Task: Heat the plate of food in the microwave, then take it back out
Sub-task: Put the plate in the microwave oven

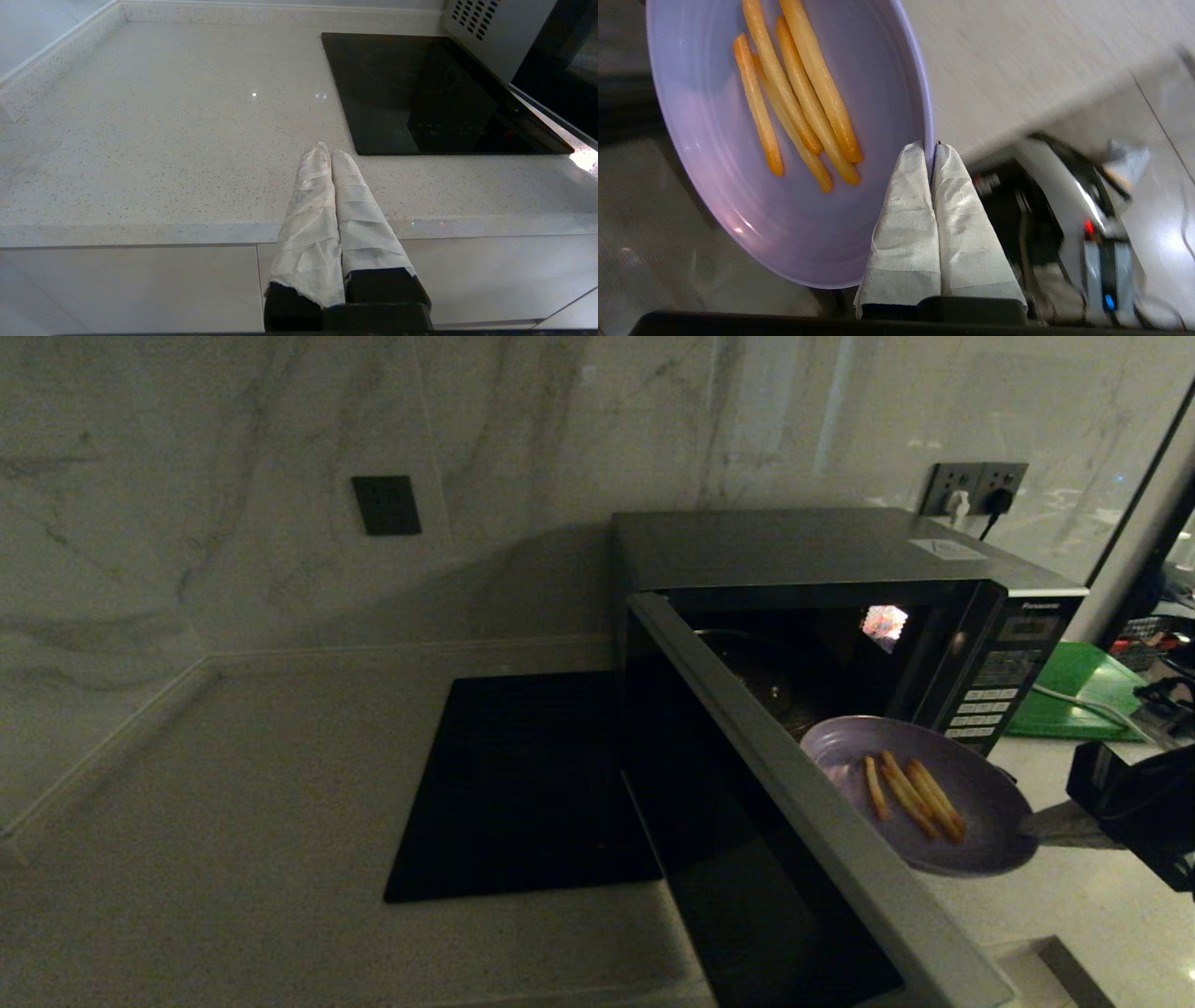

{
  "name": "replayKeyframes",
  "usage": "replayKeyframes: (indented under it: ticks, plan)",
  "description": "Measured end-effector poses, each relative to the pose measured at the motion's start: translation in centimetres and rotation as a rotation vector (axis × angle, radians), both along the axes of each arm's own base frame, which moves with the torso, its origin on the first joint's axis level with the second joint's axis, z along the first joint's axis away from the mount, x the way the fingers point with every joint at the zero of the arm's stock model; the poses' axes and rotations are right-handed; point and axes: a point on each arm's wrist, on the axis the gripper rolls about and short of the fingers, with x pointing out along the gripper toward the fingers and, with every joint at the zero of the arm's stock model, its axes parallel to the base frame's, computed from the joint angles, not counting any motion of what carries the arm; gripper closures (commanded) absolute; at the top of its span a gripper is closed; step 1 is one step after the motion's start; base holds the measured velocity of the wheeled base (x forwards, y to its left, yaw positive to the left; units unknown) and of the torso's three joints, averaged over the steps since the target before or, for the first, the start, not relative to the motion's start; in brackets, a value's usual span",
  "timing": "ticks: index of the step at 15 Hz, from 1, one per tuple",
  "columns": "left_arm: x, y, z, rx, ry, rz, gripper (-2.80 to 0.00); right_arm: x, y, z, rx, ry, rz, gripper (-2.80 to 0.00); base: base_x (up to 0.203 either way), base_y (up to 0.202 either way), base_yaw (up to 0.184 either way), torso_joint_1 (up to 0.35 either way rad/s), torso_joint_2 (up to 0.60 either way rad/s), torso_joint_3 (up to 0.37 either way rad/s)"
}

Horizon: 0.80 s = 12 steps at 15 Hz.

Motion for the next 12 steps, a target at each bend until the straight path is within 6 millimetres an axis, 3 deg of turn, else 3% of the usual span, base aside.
replayKeyframes:
  ticks: [6, 12]
  plan:
    - [0.0, 0.0, 0.0, 0.000, 0.000, 0.000, 0.00, 4.6, 3.3, -1.3, -0.031, -0.027, 0.002, 0.00, 0.000, 0.000, 0.000, 0.000, 0.00, 0.000]
    - [0.0, 0.0, 0.0, 0.000, 0.000, 0.001, 0.00, 9.4, 6.3, -0.5, -0.037, -0.093, -0.008, 0.00, 0.000, 0.000, 0.000, 0.000, 0.00, 0.000]
